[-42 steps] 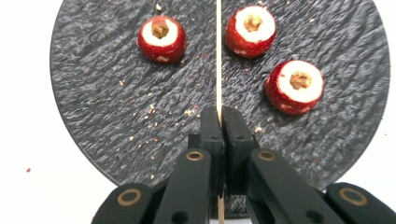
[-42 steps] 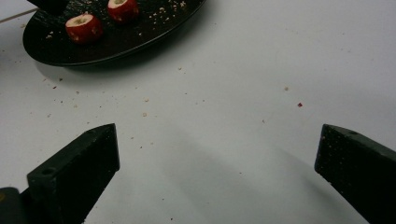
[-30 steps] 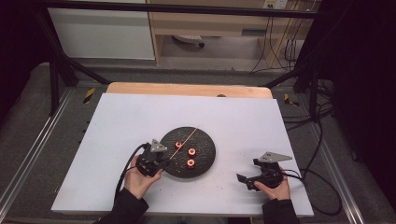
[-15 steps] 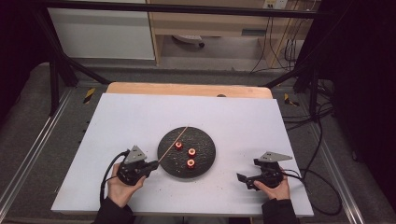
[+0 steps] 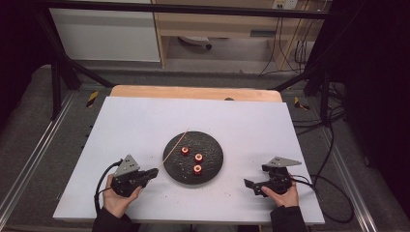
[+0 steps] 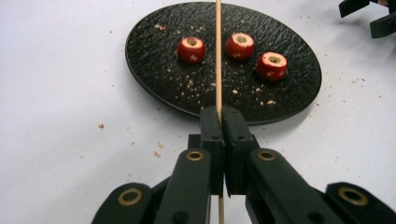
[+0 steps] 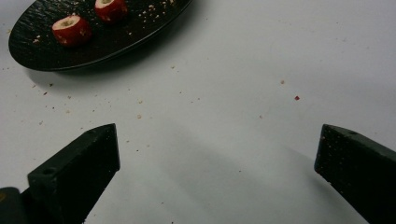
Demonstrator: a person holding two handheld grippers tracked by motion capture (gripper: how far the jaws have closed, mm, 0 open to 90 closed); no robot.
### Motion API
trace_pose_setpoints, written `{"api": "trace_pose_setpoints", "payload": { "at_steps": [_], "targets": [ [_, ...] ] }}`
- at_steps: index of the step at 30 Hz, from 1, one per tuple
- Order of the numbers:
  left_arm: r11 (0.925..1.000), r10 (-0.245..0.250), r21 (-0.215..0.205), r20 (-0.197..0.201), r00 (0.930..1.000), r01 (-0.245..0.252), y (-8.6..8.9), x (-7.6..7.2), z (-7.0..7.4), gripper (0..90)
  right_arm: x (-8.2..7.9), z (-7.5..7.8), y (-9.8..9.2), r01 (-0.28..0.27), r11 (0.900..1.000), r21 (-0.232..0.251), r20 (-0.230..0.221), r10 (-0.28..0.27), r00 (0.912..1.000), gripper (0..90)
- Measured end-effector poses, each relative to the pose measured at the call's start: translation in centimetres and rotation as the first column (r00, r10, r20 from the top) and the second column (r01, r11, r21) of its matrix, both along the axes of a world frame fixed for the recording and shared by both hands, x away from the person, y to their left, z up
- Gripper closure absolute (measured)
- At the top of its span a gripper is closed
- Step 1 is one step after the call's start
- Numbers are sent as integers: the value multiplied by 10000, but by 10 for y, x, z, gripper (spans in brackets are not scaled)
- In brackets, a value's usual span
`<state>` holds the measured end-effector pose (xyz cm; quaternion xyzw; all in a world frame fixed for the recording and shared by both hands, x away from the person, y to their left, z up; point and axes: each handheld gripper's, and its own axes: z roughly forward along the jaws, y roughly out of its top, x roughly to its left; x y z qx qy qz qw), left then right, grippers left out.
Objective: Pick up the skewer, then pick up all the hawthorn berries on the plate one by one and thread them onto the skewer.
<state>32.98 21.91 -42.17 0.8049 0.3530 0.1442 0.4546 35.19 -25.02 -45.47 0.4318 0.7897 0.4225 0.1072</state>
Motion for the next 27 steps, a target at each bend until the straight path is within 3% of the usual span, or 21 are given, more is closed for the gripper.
{"api": "trace_pose_setpoints", "payload": {
  "at_steps": [12, 27],
  "targets": [
    [9996, -86, -268, -27, 10000, 86, 10, -7, -7, 879, 1, 1, 4, 194, 9993, 319, -142, -190, 9997, 9],
    [9995, -14, -307, -114, 9999, 11, 11, -6, -9, 879, 2, 18, 34, -380, 9992, -113, 26, 381, 9993, 7]
  ]
}}
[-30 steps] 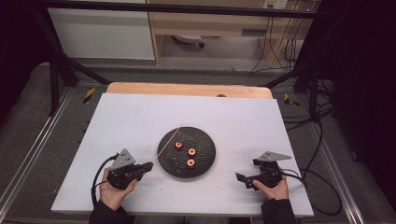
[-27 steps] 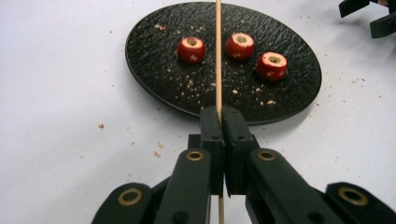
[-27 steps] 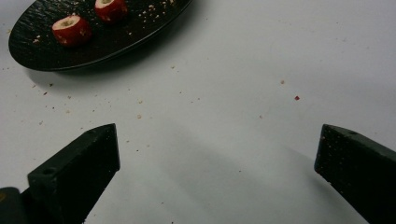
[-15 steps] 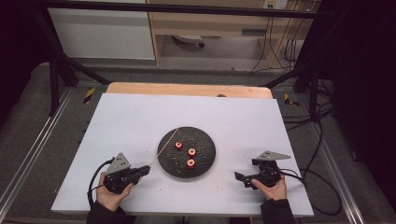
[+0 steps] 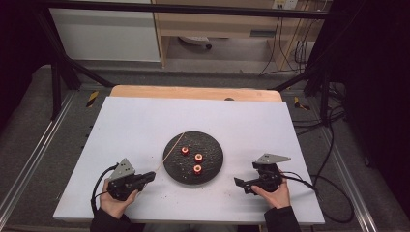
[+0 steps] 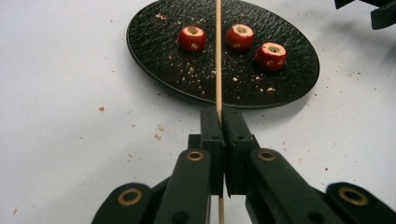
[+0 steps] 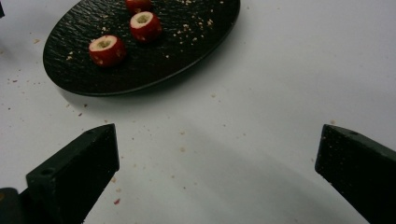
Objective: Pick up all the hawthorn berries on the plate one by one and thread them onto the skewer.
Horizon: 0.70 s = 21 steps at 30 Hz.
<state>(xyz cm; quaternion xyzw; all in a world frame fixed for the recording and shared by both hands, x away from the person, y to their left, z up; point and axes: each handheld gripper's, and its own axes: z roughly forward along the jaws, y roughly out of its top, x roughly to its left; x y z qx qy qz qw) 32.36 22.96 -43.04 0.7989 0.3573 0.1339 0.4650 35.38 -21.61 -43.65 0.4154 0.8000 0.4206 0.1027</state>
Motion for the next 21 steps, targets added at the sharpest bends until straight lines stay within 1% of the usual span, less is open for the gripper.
{"api": "trace_pose_setpoints", "payload": {
  "at_steps": [2, 3, 4, 5, 6, 7, 10, 11, 13, 16, 17, 18, 19, 20, 21],
  "targets": [
    [10000, 6, 28, 16, 10000, -6, 0, 0, 0, 879, 2, 3, 7, -67, 10000, -57, 69, 67, 10000, 7],
    [10000, -7, 22, 4, 10000, 7, 0, 0, 0, 879, 2, 5, 11, -100, 9999, -86, 31, 101, 9999, 7],
    [10000, -1, 27, 24, 10000, 1, 0, 0, 0, 879, 2, 5, 11, -100, 9999, -86, 31, 101, 9999, 7],
    [10000, 6, 40, 44, 10000, -6, 0, 0, 0, 879, 5, 9, 18, -140, 9997, -208, 22, 140, 9999, 7],
    [10000, 8, 36, 22, 10000, -8, 0, 0, 0, 879, 6, 12, 22, -119, 9997, -218, 31, 119, 9999, 7],
    [10000, 43, 13, 30, 10000, -43, 1, 0, 0, 879, 6, 12, 22, -119, 9997, -218, 31, 119, 9999, 7],
    [10000, 31, -12, 22, 10000, -31, 0, 0, 0, 879, 9, 19, 34, -238, 9991, -362, 109, 242, 9996, 9],
    [10000, 24, 26, 20, 10000, -24, 0, 0, 0, 879, 12, 25, 42, -340, 9977, -591, 43, 344, 9994, 9],
    [10000, 46, 74, 39, 10000, -46, 0, 0, 0, 879, 14, 30, 50, -388, 9965, -742, -7, 389, 9992, 13],
    [9999, 55, 88, 65, 10000, -55, 0, -1, 0, 879, 17, 36, 61, -512, 9950, -860, -178, 498, 9986, 28],
    [9999, 53, 95, 55, 10000, -53, 0, -1, 0, 879, 17, 36, 61, -512, 9950, -860, -178, 498, 9986, 28],
    [9999, 63, 108, 64, 10000, -63, 0, -1, 0, 879, 19, 40, 69, -685, 9921, -1048, -268, 661, 9975, 39],
    [9999, 68, 140, 76, 9999, -69, 0, -1, -1, 879, 19, 40, 69, -685, 9921, -1048, -268, 661, 9975, 39],
    [9998, 62, 171, 69, 10000, -64, 0, -1, -1, 879, 21, 44, 76, -860, 9886, -1234, -341, 824, 9960, 50],
    [9999, 62, 152, 81, 9999, -63, 0, -1, -1, 879, 23, 45, 80, -852, 9879, -1300, -369, 810, 9960, 57]
  ]
}}
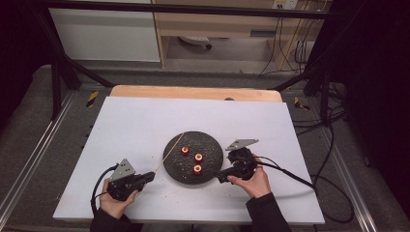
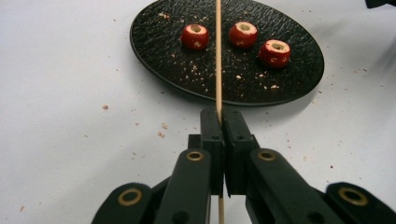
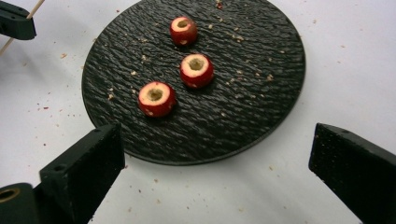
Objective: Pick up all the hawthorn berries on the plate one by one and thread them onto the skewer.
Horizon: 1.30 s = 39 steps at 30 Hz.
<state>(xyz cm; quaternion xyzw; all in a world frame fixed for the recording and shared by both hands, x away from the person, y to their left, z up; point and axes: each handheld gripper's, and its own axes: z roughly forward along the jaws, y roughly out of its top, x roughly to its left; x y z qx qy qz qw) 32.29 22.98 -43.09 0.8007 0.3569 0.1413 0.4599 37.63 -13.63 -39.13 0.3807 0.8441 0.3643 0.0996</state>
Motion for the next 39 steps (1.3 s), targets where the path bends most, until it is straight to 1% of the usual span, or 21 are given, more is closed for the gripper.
{"api": "trace_pose_setpoints", "payload": {
  "at_steps": [1, 3, 4, 8, 9, 11, 13, 14, 15, 16, 17, 20, 21, 23, 24, 27, 29, 33, 35, 37, 39],
  "targets": [
    [10000, -5, -8, 8, 10000, 5, 0, 0, 0, 879, 0, 0, 0, 0, 10000, 0, 0, 0, 10000, 57],
    [10000, 10, 23, 3, 10000, -10, 0, 0, 0, 879, 2, 3, 7, -147, 9999, -48, -77, 147, 9999, 81],
    [10000, 9, 20, -22, 10000, -9, 0, 0, 0, 879, 4, 4, 15, -334, 9994, -105, -192, 332, 9993, 89],
    [10000, 3, 20, -21, 10000, -3, 0, 0, 0, 879, 8, 6, 31, -614, 9971, -451, -445, 594, 9972, 117],
    [10000, 8, 38, -17, 10000, -8, 0, 0, 0, 879, 8, 6, 31, -614, 9971, -451, -445, 594, 9972, 117],
    [10000, -10, 69, -28, 10000, 10, 0, 0, -1, 879, 13, 6, 39, -856, 9950, -514, -682, 820, 9943, 149],
    [10000, -1, 94, -34, 10000, 2, 0, 0, -1, 879, 14, 6, 42, -858, 9949, -529, -770, 816, 9937, 159],
    [10000, 7, 88, -52, 10000, -6, 0, 1, -1, 879, 17, 6, 47, -955, 9932, -672, -912, 892, 9918, 179],
    [10000, 25, 87, -60, 10000, -24, 0, 1, -1, 879, 17, 6, 47, -955, 9932, -672, -912, 892, 9918, 179],
    [9999, 28, 101, -67, 10000, -28, 0, 1, -2, 879, 20, 6, 52, -1078, 9911, -779, -1121, 988, 9888, 210],
    [9999, 23, 114, -69, 10000, -23, 0, 1, -2, 879, 21, 6, 55, -1156, 9896, -858, -1216, 1048, 9870, 226],
    [9999, -4, 134, -76, 10000, 5, -1, 1, -2, 879, 23, 5, 61, -1222, 9878, -968, -1371, 1084, 9846, 260],
    [9999, -19, 146, -84, 10000, 21, -1, 1, -2, 879, 25, 3, 65, -1348, 9854, -1036, -1538, 1180, 9810, 298],
    [9998, -30, 172, -101, 9999, 32, -1, 1, -3, 879, 27, 0, 69, -1432, 9830, -1149, -1794, 1213, 9763, 329],
    [9999, -23, 168, -101, 9999, 24, -1, 2, -3, 879, 27, 0, 69, -1432, 9830, -1149, -1794, 1213, 9763, 329],
    [9999, -28, 160, -115, 9999, 30, -1, 2, -3, 879, 30, -4, 74, -1685, 9743, -1498, -1989, 1372, 9704, 369],
    [9998, -34, 200, -131, 9999, 36, -2, 2, -3, 879, 33, -6, 78, -1739, 9726, -1546, -2087, 1399, 9679, 386],
    [9996, -49, 264, -132, 9999, 52, -2, 2, -3, 879, 37, -11, 82, -1963, 9652, -1727, -2409, 1519, 9586, 450],
    [9996, -42, 276, -159, 9999, 47, -2, 2, -3, 879, 40, -12, 82, -2005, 9616, -1873, -2447, 1520, 9576, 476],
    [9996, -53, 281, -166, 9998, 58, -2, 3, -4, 879, 41, -13, 82, -2052, 9615, -1830, -2454, 1574, 9566, 492],
    [9995, -58, 295, -178, 9998, 63, -2, 3, -4, 879, 43, -15, 83, -2162, 9608, -1736, -2571, 1677, 9517, 516]
  ]
}}
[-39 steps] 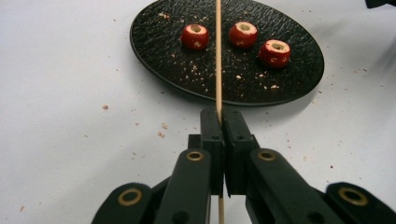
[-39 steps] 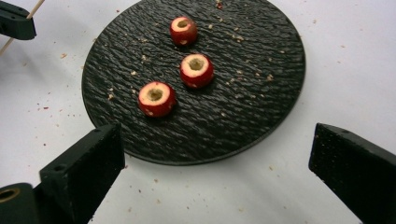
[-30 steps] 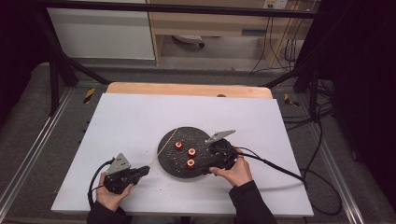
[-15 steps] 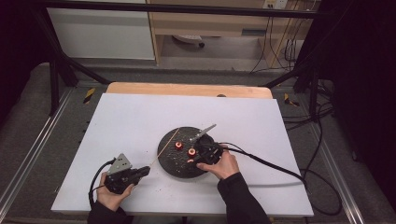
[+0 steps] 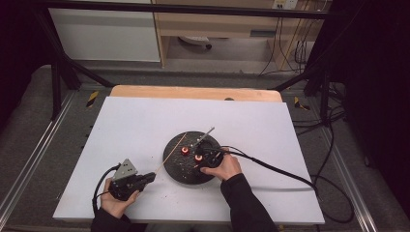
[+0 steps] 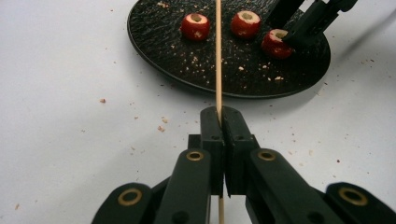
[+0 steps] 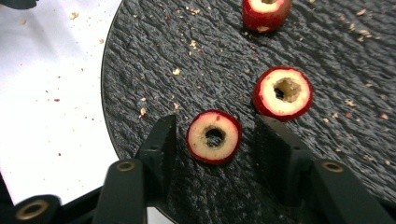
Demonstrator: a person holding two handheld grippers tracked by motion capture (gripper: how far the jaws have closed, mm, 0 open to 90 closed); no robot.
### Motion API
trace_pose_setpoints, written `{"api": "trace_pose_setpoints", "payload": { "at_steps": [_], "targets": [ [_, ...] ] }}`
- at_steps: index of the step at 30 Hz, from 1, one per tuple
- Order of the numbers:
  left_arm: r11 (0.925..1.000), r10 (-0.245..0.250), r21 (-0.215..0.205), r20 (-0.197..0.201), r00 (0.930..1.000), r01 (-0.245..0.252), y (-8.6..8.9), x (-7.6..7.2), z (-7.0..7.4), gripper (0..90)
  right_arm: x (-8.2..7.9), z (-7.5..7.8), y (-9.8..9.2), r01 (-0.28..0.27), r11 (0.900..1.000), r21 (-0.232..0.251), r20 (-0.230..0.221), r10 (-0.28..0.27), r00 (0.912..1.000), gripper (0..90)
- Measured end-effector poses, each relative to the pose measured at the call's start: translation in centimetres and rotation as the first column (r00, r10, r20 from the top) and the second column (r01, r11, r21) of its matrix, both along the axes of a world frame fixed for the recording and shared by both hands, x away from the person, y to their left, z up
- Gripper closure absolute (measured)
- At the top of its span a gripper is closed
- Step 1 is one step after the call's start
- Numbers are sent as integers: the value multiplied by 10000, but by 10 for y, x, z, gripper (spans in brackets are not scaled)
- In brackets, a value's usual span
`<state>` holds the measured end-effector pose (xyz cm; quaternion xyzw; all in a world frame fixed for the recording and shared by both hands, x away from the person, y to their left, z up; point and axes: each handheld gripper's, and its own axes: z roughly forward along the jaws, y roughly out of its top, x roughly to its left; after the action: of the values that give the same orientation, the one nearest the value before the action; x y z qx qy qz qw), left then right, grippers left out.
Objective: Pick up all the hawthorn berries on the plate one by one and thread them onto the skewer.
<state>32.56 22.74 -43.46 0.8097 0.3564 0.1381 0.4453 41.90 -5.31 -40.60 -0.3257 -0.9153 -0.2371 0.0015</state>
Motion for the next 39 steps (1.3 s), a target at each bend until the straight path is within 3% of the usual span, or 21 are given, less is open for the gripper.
{"api": "trace_pose_setpoints", "payload": {
  "at_steps": [7, 21, 29, 39],
  "targets": [
    [10000, -15, 23, -19, 10000, 15, 0, 0, 0, 879, 5, -3, 1, 31, 10000, -78, -389, -34, 9992, 563],
    [10000, -22, 57, -17, 10000, 22, -1, 0, -1, 879, 7, -6, 3, 335, 9994, -101, -757, -342, 9965, 604],
    [10000, -6, 98, 57, 10000, 5, -2, -1, 0, 879, 6, 10, -6, 632, 9972, 404, -316, -619, 9976, 607],
    [9999, 16, 114, 100, 9999, -17, -4, -2, 0, 879, -1, 32, -26, 1104, 9857, 1272, 418, -1166, 9923, 610]
  ]
}}
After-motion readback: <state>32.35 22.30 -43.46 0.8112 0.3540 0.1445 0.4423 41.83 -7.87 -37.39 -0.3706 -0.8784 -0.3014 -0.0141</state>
